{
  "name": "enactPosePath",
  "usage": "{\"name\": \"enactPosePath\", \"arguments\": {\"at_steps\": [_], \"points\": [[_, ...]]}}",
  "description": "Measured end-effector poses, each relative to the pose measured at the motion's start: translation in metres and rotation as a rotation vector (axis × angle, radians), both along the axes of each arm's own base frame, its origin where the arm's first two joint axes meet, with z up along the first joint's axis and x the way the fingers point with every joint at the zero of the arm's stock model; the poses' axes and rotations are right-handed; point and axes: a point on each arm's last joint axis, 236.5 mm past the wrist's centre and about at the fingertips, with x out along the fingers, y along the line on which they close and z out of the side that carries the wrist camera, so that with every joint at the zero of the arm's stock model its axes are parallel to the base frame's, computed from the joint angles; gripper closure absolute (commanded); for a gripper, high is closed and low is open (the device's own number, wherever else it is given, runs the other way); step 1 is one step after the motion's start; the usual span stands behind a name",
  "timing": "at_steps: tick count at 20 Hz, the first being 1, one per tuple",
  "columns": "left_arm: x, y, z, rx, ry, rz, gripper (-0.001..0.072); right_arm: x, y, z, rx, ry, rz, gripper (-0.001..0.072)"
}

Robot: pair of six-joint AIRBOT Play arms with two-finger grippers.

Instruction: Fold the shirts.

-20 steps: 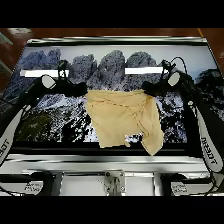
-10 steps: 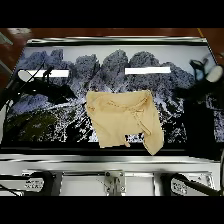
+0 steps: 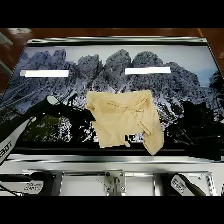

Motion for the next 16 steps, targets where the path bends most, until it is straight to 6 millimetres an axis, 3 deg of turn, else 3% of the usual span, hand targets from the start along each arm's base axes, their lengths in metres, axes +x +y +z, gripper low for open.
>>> {"name": "enactPosePath", "arguments": {"at_steps": [2,4,6,8,9,16], "points": [[0.002,-0.012,-0.007,-0.003,-0.015,0.015,0.0055,-0.001,0.002,-0.004,0.012,-0.009,-0.013,0.0081],[0.004,-0.018,-0.01,-0.007,-0.025,0.026,0.0062,-0.001,0.002,-0.007,0.013,-0.016,-0.026,0.0081],[0.009,-0.021,-0.013,-0.004,-0.04,0.041,0.027,0.0,0.002,-0.009,0.009,-0.025,-0.032,0.0081],[0.013,-0.022,-0.013,-0.006,-0.051,0.054,0.0548,0.001,-0.001,-0.011,-0.002,-0.028,-0.036,0.008],[0.014,-0.023,-0.014,-0.004,-0.058,0.055,0.065,0.0,-0.002,-0.013,-0.007,-0.028,-0.035,0.008],[0.006,-0.028,-0.005,-0.028,-0.081,-0.011,0.0668,-0.028,0.012,-0.047,0.006,0.043,-0.057,0.008]]}}
